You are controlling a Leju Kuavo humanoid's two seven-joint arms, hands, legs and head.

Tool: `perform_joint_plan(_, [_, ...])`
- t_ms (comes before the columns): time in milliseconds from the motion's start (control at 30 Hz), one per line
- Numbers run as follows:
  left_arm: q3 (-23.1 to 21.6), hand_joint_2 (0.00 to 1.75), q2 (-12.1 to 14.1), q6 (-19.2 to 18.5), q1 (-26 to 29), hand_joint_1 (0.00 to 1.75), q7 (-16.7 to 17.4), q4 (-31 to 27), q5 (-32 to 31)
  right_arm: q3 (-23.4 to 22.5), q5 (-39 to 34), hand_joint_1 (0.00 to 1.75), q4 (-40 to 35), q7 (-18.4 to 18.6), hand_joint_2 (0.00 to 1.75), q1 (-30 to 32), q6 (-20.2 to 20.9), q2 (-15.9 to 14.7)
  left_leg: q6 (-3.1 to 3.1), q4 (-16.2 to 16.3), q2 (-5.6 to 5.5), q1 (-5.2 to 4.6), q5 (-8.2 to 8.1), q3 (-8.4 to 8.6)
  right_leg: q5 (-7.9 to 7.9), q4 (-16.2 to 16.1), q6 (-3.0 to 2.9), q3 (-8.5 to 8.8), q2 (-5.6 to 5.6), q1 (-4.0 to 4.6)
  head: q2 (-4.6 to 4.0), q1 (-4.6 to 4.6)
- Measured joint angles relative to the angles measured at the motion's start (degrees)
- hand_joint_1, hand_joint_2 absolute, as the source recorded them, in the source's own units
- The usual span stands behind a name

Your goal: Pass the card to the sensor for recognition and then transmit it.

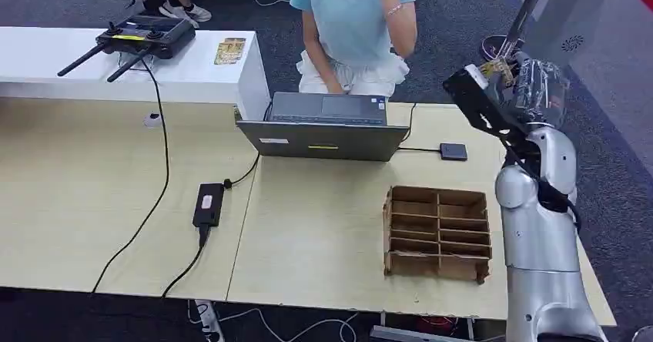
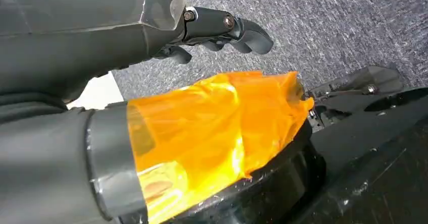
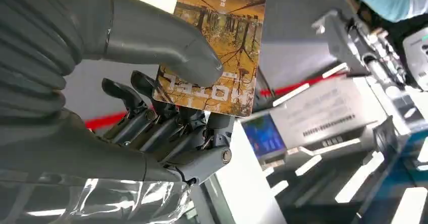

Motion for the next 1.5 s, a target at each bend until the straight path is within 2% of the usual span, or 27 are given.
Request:
perform_joint_plan(100, [0.98, 0.0, 0.02, 0.15, -0.01, 0.0, 0.0, 0.0, 0.48, -4.57, -10.88, 1.75, -0.06, -1.81, 1.75, -0.34, 5.34, 0.09, 0.0, 0.01, 0.0, -0.01, 0.0, 0.0, 0.0, -0.01, 0.0, 0.01, -0.01, -0.01, 0.02, 0.02])
perform_joint_plan(233, [2.03, 0.0, 0.15, 0.26, 0.03, 0.0, 0.0, 0.0, 0.81, -9.17, -20.35, 1.75, 0.68, -4.35, 1.75, -0.64, 9.59, -0.54, 0.01, 0.02, -0.02, -0.01, 0.0, -0.01, 0.01, -0.02, 0.0, 0.0, -0.01, -0.01, 0.0, -0.02])
perform_joint_plan(333, [2.6, 0.0, 0.24, 0.44, 0.03, 0.0, 0.0, 0.0, 0.79, -10.66, -26.36, 1.75, 1.8, -4.98, 1.75, -0.63, 12.28, -2.12, 0.01, 0.03, -0.02, -0.01, 0.0, -0.01, 0.0, -0.04, 0.01, 0.0, -0.02, -0.01, 0.02, 0.0])
perform_joint_plan(533, [4.74, 0.0, 0.44, 0.92, 0.04, 0.0, -0.02, 0.0, 0.59, -10.71, -43.31, 1.75, 5.9, -6.75, 1.75, 1.27, 18.59, -8.91, 0.01, 0.03, -0.07, -0.01, -0.01, -0.04, 0.0, -0.05, 0.01, 0.0, -0.07, -0.01, 0.0, 0.0])
perform_joint_plan(733, [6.27, 0.0, 0.46, 1.22, 0.04, 0.0, -0.04, 0.0, -0.24, -10.51, -56.36, 1.75, 8.68, -7.41, 1.75, 6.01, 21.96, -16.25, 0.04, 0.03, -0.21, -0.01, -0.04, -0.08, -0.01, -0.07, 0.02, -0.01, -0.15, -0.01, 0.02, 0.0])
perform_joint_plan(867, [6.82, 0.0, 0.48, 1.42, 0.06, 0.0, -0.04, 0.0, -0.61, -10.31, -61.83, 1.75, 9.66, -7.69, 1.75, 9.51, 23.93, -20.62, 0.04, 0.03, -0.21, -0.02, -0.04, -0.09, -0.01, -0.07, 0.02, -0.01, -0.17, -0.02, 0.02, -0.02])
perform_joint_plan(1200, [8.35, 0.0, 0.48, 1.66, 0.04, 0.0, -0.04, 0.0, -1.81, -7.73, -70.2, 1.75, 9.95, -6.12, 1.75, 16.83, 24.67, -29.93, 0.04, 0.03, -0.21, -0.02, -0.05, -0.09, -0.01, -0.07, 0.03, -0.02, -0.16, -0.02, 0.0, 0.0])
perform_joint_plan(1400, [9.25, 0.0, 0.48, 1.88, 0.03, 0.0, -0.04, 0.0, -2.47, -6.99, -72.45, 1.75, 9.95, -5.92, 1.75, 21.63, 24.6, -33.71, 0.05, 0.03, -0.22, -0.02, -0.06, -0.09, -0.02, -0.08, 0.04, -0.03, -0.17, -0.02, 0.02, 0.0])
perform_joint_plan(1500, [9.75, 0.0, 0.46, 2.08, 0.02, 0.0, -0.13, 0.0, -2.16, -6.99, -72.99, 1.75, 9.95, -5.92, 1.75, 23.52, 24.35, -34.49, 0.06, 0.03, -0.22, -0.02, -0.07, -0.1, -0.03, -0.09, 0.05, -0.03, -0.17, -0.02, 0.0, 0.0])
